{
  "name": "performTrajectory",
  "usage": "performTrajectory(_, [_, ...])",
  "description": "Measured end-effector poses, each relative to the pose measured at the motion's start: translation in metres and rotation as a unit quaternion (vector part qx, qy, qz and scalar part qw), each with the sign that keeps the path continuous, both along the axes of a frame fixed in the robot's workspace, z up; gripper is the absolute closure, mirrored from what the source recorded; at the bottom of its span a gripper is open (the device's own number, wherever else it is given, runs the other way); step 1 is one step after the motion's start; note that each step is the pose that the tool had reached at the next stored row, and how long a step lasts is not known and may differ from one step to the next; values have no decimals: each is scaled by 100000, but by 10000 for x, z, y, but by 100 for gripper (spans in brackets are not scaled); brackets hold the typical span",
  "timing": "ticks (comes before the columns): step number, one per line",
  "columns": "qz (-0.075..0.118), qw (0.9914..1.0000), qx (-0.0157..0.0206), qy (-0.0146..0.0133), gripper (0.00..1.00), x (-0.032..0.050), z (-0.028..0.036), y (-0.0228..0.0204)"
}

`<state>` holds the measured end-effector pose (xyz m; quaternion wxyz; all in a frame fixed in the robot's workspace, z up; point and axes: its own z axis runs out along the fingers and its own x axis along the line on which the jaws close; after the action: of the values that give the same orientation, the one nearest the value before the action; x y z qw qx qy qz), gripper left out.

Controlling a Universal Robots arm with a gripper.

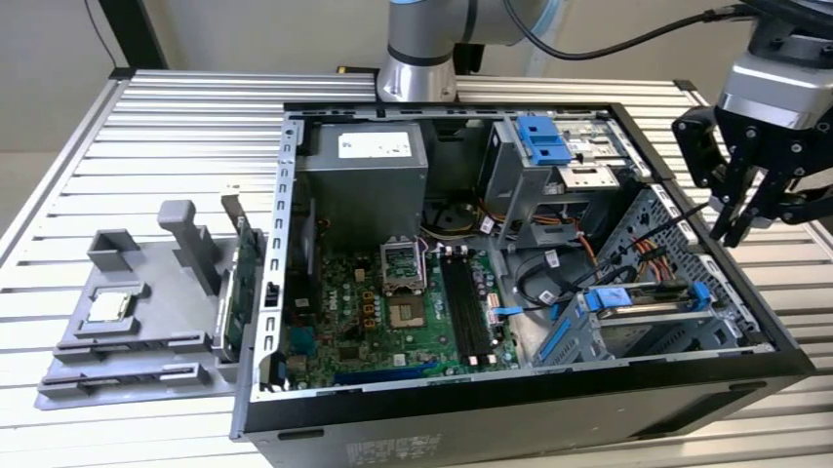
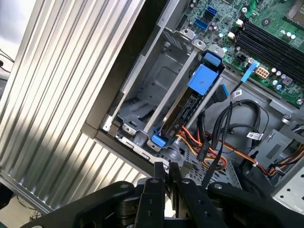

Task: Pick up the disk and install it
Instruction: 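Insert the second disk wire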

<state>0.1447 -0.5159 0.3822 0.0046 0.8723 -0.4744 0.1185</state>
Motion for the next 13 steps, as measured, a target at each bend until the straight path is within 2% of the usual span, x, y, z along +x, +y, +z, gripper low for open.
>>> performTrajectory(3, [-8,100000,108,2,100,-1,0,-3])
performTrajectory(4, [-8,100000,122,2,100,-4,-1,-19])
performTrajectory(13, [-8,99999,356,3,100,-84,0,-334])
